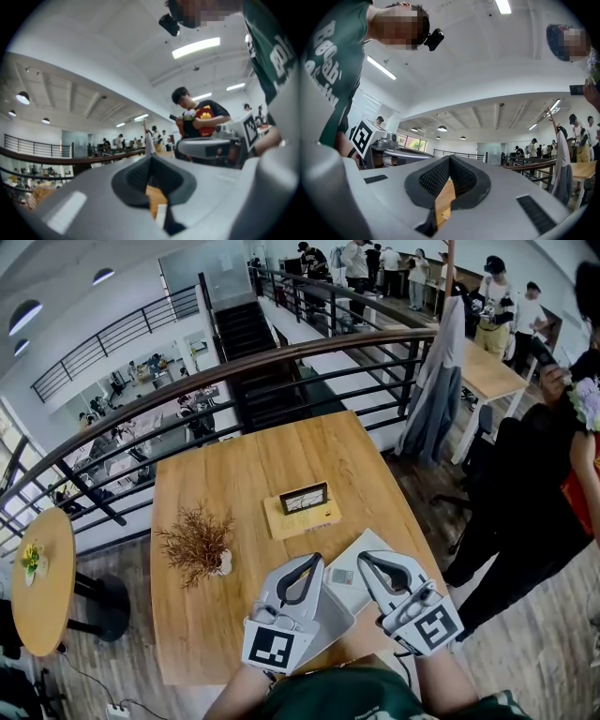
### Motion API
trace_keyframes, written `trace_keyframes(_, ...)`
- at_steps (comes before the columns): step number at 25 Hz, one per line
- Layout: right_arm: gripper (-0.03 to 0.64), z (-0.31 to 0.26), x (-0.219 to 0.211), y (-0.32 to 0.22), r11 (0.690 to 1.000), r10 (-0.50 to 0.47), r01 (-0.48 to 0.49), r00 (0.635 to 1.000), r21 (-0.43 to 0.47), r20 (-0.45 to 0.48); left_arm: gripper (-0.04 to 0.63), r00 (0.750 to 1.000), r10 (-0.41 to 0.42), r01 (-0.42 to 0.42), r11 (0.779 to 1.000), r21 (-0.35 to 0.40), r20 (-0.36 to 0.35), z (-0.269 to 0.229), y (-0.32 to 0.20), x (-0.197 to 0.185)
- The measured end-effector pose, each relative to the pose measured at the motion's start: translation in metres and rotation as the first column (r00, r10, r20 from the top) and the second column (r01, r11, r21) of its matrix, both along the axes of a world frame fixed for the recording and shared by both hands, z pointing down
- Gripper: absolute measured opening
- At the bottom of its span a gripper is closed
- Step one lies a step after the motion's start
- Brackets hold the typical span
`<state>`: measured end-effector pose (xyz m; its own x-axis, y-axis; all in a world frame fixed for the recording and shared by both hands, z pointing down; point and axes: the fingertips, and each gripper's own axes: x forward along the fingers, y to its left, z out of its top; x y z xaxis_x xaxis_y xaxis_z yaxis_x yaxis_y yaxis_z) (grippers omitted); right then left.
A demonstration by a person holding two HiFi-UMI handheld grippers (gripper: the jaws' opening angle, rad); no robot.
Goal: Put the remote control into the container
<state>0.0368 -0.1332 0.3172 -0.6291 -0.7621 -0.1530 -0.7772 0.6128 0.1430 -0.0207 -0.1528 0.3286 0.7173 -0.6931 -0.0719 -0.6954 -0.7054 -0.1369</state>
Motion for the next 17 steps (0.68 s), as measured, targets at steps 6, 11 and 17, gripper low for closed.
trace_keyframes(6,0.017,0.004,0.003,0.003,1.0,0.003,-0.003,1.0,-0.012,0.004,-0.002,1.0,-0.005,0.005,1.0,-0.004,0.003,0.002,0.004,0.001)
trace_keyframes(11,0.017,0.004,0.0,0.007,1.0,0.004,-0.004,1.0,-0.018,0.0,-0.002,1.0,-0.005,0.005,1.0,-0.011,0.001,0.002,0.008,0.001)
trace_keyframes(17,0.017,0.004,-0.001,0.011,1.0,0.002,-0.002,1.0,-0.022,-0.004,-0.002,1.0,-0.008,0.008,1.0,-0.01,0.007,0.003,0.012,-0.001)
